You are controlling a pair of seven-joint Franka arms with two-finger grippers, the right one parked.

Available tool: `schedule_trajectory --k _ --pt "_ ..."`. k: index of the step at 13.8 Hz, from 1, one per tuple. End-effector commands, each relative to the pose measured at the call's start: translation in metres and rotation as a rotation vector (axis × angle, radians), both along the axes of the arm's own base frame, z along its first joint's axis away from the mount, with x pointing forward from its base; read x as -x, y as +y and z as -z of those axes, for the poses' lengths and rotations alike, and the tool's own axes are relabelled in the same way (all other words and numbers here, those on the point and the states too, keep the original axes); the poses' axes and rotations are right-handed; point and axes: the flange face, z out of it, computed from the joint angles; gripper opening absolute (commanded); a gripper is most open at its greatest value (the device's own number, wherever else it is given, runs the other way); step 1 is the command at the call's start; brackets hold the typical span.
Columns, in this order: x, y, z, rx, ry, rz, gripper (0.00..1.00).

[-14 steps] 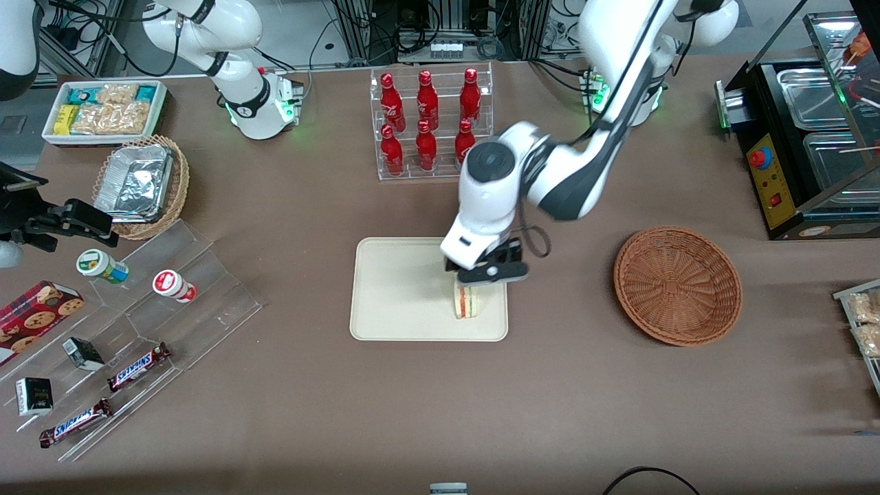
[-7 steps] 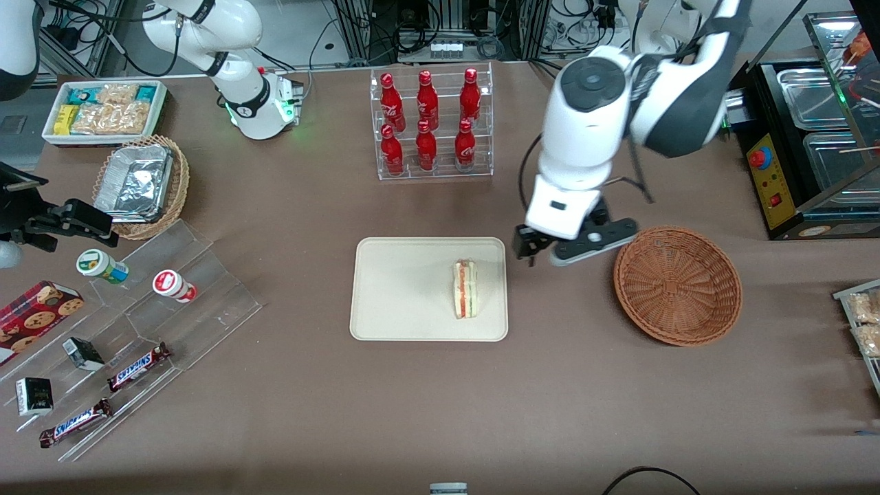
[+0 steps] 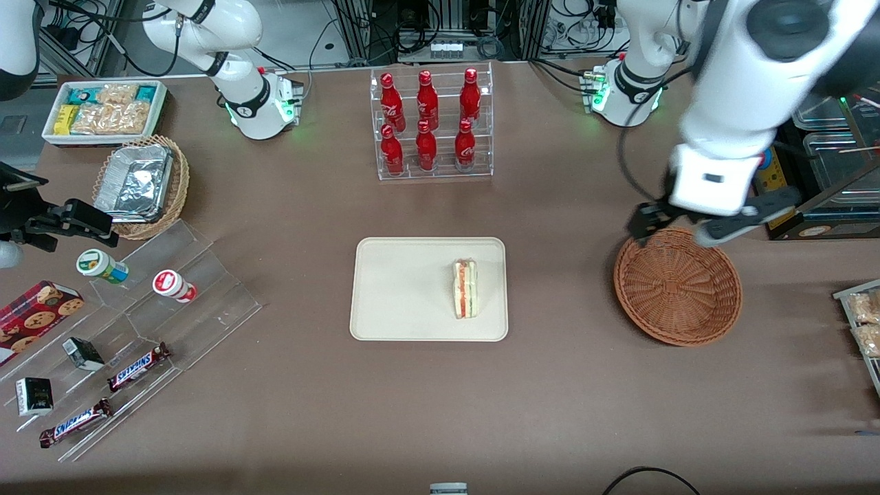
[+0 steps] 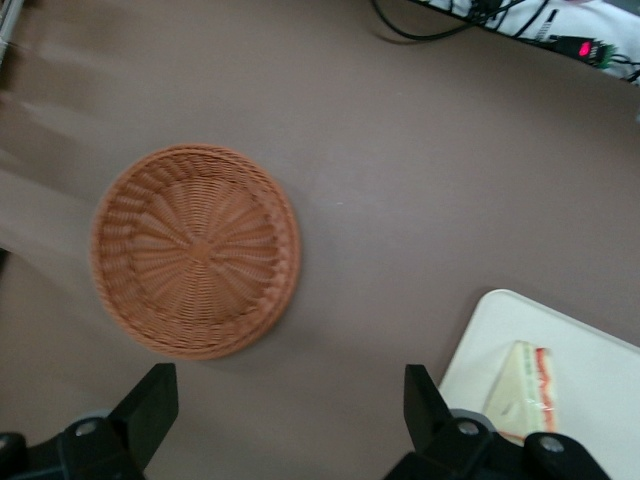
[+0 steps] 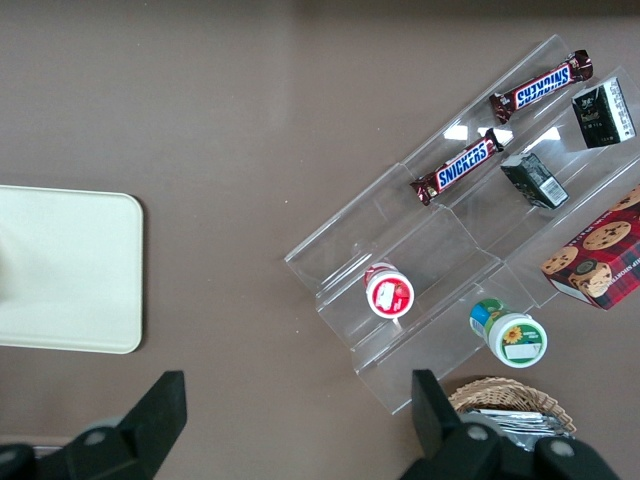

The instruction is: Place sandwich from basket to tray

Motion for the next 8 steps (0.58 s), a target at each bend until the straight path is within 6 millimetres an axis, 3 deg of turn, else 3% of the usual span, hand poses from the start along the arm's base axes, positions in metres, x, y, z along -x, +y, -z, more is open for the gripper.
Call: schedule_trajectory --k 1,6,8 --pt "0.028 0.038 0.001 0.005 0.058 0.069 1.0" --pt "0.045 0.112 -0.009 0.084 0.082 0.107 1.0" --pt "0.041 0.123 -0.017 0.091 0.072 0.088 1.0"
